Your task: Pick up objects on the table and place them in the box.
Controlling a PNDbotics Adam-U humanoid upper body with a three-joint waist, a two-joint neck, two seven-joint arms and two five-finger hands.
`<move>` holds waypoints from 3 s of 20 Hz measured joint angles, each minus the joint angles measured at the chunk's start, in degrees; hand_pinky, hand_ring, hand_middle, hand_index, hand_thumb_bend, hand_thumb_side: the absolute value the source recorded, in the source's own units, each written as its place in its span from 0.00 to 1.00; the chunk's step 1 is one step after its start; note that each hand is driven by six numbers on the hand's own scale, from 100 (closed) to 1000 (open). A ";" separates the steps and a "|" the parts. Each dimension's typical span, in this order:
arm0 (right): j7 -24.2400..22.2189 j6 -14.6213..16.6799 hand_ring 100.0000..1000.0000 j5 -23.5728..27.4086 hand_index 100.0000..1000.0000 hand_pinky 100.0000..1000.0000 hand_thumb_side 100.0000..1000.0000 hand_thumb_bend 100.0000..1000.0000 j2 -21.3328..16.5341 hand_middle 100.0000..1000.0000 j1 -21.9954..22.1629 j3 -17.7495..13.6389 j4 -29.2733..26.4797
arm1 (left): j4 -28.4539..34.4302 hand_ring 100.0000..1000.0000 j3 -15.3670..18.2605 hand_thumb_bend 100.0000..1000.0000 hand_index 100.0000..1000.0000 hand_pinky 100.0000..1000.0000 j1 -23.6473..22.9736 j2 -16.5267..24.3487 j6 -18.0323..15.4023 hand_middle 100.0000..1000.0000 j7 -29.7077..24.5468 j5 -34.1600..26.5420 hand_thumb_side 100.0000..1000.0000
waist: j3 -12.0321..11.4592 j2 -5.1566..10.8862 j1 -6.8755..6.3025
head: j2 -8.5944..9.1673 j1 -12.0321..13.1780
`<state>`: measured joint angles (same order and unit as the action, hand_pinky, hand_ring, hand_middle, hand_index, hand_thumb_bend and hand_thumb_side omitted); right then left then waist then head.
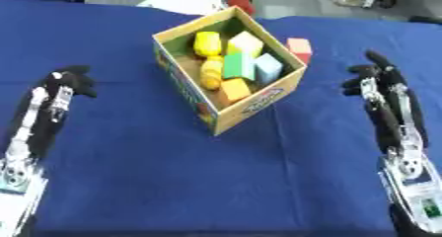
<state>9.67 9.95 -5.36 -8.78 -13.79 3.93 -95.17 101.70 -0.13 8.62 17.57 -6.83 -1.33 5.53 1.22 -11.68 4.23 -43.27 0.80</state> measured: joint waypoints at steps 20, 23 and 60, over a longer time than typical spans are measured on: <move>-6.92 -2.14 0.72 -3.83 0.99 0.66 0.43 0.00 -16.17 0.83 -7.83 -0.70 0.03 | -0.26 0.64 -0.30 0.00 0.84 0.84 -0.25 -0.46 -2.19 0.65 -0.96 0.98 1.00 | -0.97 -0.20 0.02 | 0.45 -2.40; -13.35 -2.55 0.79 -6.85 1.00 0.73 0.31 0.00 -25.27 0.89 -12.93 -0.36 2.34 | -0.28 0.62 -0.36 0.00 0.83 0.82 -0.58 -0.46 -2.78 0.62 -1.64 0.52 1.00 | -1.40 -0.20 0.03 | 0.45 -3.48; -35.71 4.15 0.94 -45.04 1.00 0.85 0.28 0.23 -23.14 0.99 -38.67 -0.32 46.39 | -0.32 0.57 -1.44 0.00 0.82 0.80 1.14 0.57 -3.00 0.58 -5.16 0.04 0.96 | -8.51 -0.27 0.53 | 0.53 -8.08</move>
<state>-26.05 14.10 -50.40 -31.92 -52.46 3.62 -48.78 101.37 -1.57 9.76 18.13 -9.83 -6.49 5.57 -7.29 -11.95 4.76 -42.74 -7.28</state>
